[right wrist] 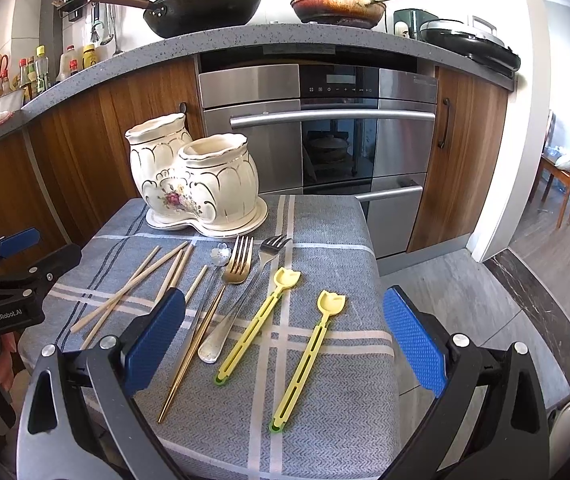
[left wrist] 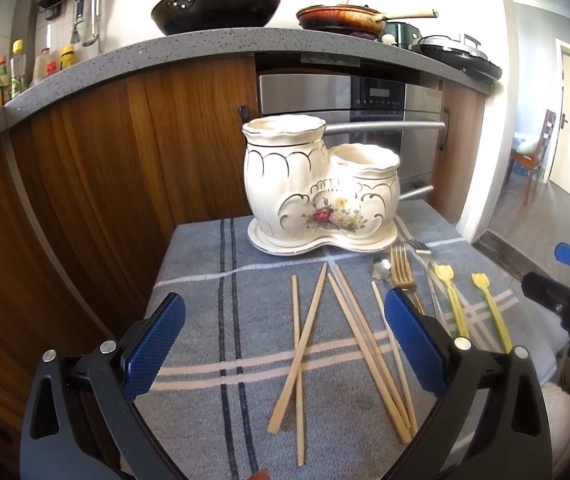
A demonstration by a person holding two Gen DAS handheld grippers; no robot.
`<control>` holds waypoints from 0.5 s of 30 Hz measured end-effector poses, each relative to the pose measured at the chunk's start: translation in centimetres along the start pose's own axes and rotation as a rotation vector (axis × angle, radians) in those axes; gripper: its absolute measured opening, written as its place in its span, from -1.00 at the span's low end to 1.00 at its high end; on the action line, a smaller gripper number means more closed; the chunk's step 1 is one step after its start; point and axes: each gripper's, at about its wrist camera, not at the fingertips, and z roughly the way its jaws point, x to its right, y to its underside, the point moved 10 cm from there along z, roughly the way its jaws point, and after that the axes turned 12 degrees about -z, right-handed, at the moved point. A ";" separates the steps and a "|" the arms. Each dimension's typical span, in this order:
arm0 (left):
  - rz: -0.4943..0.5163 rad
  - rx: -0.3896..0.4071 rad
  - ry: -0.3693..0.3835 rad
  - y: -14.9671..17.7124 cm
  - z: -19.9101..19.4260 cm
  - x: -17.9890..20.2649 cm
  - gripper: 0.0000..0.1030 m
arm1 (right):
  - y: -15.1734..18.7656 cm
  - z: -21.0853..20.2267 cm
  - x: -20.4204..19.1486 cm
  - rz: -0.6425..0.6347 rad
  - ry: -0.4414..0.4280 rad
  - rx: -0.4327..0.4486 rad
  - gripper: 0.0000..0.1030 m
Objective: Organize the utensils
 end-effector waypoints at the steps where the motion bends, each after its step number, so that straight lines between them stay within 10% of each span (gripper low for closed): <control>1: -0.004 0.000 0.001 0.0 0.0 -0.1 0.92 | 0.0 0.0 0.0 0.000 -0.001 -0.001 0.90; 15: -0.054 0.015 -0.032 -1.0 2.2 -1.9 0.92 | 0.9 1.1 0.9 0.011 0.007 -0.025 0.90</control>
